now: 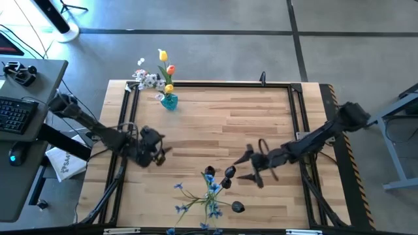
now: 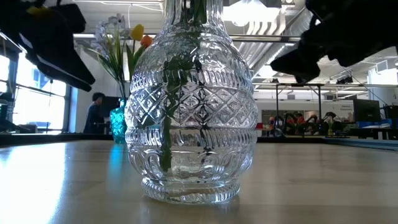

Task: Sort flowers into vase by color
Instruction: Move the transparent vase to the top right of the table

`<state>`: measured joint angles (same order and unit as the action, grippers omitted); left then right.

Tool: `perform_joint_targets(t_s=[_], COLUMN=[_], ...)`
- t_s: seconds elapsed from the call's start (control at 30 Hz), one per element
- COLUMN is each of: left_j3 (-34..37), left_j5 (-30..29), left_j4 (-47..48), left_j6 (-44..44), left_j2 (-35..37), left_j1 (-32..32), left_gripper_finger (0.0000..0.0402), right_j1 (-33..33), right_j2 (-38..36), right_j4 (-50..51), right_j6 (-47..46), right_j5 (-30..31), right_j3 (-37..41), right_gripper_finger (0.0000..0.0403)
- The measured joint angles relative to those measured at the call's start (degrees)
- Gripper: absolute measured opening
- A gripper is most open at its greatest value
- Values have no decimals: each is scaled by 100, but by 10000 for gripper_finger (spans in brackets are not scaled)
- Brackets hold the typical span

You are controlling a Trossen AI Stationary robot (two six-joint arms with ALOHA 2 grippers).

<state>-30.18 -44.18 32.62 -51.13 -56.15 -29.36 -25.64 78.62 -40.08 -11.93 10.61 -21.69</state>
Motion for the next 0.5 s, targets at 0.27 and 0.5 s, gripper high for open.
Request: perform_joint_targets(t_s=[0.27,0.5], left_j3=[-515,-551], left_j5=[-337,-909], left_j4=[-193,-2189], left_j6=[-1022,-1262], left_j2=[-1241,-2565], left_j1=[-1050,-1423], left_gripper_finger=[305,305], right_j1=[-68,-263], right_j2=[1213,2156], right_j4=[256,-294], right_j6=[25,607], right_j5=[-783,-777], right_j3=[-1183,-1902], right_gripper_finger=[291,291])
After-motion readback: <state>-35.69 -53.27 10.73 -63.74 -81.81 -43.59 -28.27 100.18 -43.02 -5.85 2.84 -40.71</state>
